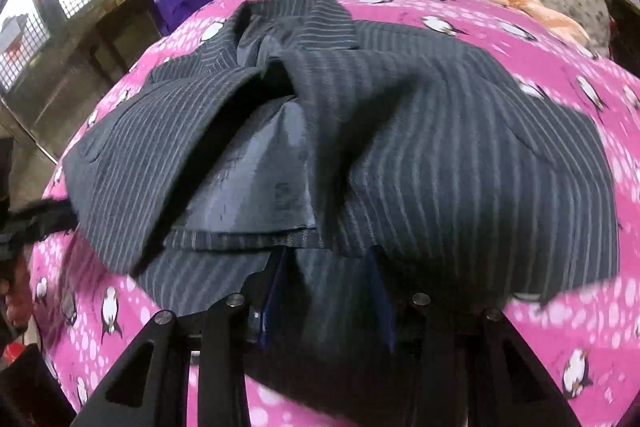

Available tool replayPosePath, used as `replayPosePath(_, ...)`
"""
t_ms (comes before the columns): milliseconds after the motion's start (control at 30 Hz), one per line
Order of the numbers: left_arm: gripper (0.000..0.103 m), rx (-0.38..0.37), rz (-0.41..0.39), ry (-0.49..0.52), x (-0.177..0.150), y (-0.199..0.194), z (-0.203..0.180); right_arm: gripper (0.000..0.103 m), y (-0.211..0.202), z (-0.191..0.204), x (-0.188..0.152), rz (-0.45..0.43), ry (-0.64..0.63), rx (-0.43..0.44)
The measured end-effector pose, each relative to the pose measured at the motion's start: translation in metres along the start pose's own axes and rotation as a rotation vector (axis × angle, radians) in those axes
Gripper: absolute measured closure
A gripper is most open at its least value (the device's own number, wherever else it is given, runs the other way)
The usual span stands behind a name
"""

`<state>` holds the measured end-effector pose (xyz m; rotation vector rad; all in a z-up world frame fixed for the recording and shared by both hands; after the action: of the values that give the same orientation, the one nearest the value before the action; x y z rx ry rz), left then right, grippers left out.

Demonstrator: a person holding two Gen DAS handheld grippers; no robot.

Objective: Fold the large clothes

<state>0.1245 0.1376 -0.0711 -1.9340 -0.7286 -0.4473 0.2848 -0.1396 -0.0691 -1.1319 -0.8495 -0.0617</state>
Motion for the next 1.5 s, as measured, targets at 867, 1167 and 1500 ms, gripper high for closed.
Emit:
replayPosePath(867, 0.052, 0.361, -0.102, 0.062, 0.105, 0.065, 0.010, 0.064, 0.029, -0.015, 0.107, -0.197, 0.291, 0.142)
replayPosePath(1167, 0.053, 0.410, -0.196, -0.207, 0.194, 0.071, 0.081, 0.064, -0.012, -0.030, 0.170, -0.393, 0.101, -0.037)
replayPosePath(1500, 0.052, 0.364, -0.256, -0.023, 0.145, 0.079, 0.038, 0.063, -0.024, 0.020, 0.034, -0.023, -0.074, 0.147)
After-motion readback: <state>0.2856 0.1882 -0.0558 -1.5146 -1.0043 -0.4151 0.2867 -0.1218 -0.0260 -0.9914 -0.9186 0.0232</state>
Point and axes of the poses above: each gripper's, at about its wrist camera, not at the fingertips, and y roughly the way its jaws point, z to its left, x to its top, the point moved 3 cm from there along y, roughly the way its jaws point, and after that the axes turned 9 degrees about -z, right-handed, at the moved point
